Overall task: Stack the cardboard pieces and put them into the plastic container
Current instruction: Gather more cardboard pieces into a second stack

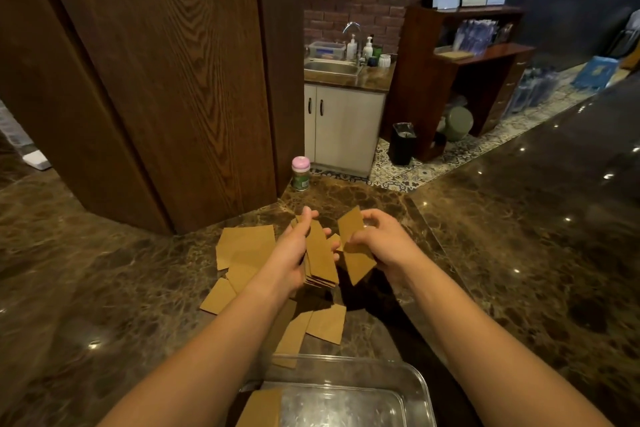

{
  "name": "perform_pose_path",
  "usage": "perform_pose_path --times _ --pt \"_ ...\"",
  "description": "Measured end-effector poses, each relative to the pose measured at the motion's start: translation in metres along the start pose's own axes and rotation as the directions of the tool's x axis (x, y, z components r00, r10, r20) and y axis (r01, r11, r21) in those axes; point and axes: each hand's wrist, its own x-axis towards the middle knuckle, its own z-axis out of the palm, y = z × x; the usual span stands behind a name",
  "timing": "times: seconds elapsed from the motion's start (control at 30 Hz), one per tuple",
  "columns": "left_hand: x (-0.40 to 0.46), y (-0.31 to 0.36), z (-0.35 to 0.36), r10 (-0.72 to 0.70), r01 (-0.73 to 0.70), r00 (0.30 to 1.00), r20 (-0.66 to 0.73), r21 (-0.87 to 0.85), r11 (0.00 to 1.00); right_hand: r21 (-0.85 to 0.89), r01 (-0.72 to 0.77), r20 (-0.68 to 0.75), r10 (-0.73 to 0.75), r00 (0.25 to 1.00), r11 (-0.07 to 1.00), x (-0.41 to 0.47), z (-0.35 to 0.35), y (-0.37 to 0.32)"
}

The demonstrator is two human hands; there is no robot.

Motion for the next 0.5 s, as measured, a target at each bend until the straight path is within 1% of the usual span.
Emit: perform_pose_path --times 0.07,0.13,0.17,0.2,0.27,0.3,0.33,0.37,0.4,0.43,0.47,0.5 --pt "-0.001 -0.005 0.011 0.015 -0.016 0.999 0.029 0.02 1.0 -0.067 0.06 0.02 -0.059 0.998 0.996 -0.003 0.015 -0.004" --pt "-0.002 -0.009 0.018 0.001 0.001 0.998 0.058 -0.025 1.0 -0.124 0.092 0.042 -0.087 0.995 0.988 -0.004 0.028 -0.003" --pt "-0.002 -0.01 0.019 -0.017 0.02 0.998 0.067 -0.047 0.999 -0.124 0.09 0.076 -0.081 0.994 0.988 -0.004 0.033 -0.002" --pt "-0.002 -0.009 0.016 -0.037 0.043 0.996 0.086 -0.063 0.997 -0.086 0.079 0.133 -0.068 0.989 0.993 -0.002 0.035 -0.001" --pt "0.001 -0.006 0.004 -0.056 0.067 0.991 0.125 -0.081 0.994 0.115 0.006 0.244 -0.034 0.969 0.993 0.003 0.033 0.0" --pt "0.005 -0.004 -0.003 -0.052 0.065 0.991 0.119 -0.103 0.993 0.203 -0.023 0.237 -0.026 0.971 0.979 0.007 0.029 0.0" --pt "0.008 0.0 -0.01 -0.047 0.059 0.995 0.092 -0.131 0.99 0.223 -0.019 0.164 -0.018 0.986 0.975 0.014 0.022 0.002" --pt "0.01 0.003 -0.016 -0.037 0.045 0.998 0.055 -0.154 0.987 0.127 0.009 0.045 -0.015 0.999 0.992 0.022 0.014 0.004" --pt "0.013 0.007 -0.022 -0.026 0.031 0.999 0.032 -0.173 0.984 -0.093 0.026 -0.073 -0.033 0.997 0.995 0.031 0.005 0.011" --pt "0.015 0.009 -0.028 -0.019 0.023 1.0 0.022 -0.195 0.981 -0.34 0.009 -0.134 -0.058 0.989 0.94 0.038 -0.003 0.018" --pt "0.017 0.012 -0.033 -0.025 0.03 0.999 0.025 -0.211 0.977 -0.524 -0.023 -0.136 -0.056 0.989 0.851 0.043 -0.009 0.027" --pt "0.018 0.013 -0.038 -0.041 0.045 0.999 0.025 -0.216 0.975 -0.631 -0.044 -0.105 -0.029 0.994 0.774 0.048 -0.011 0.037"
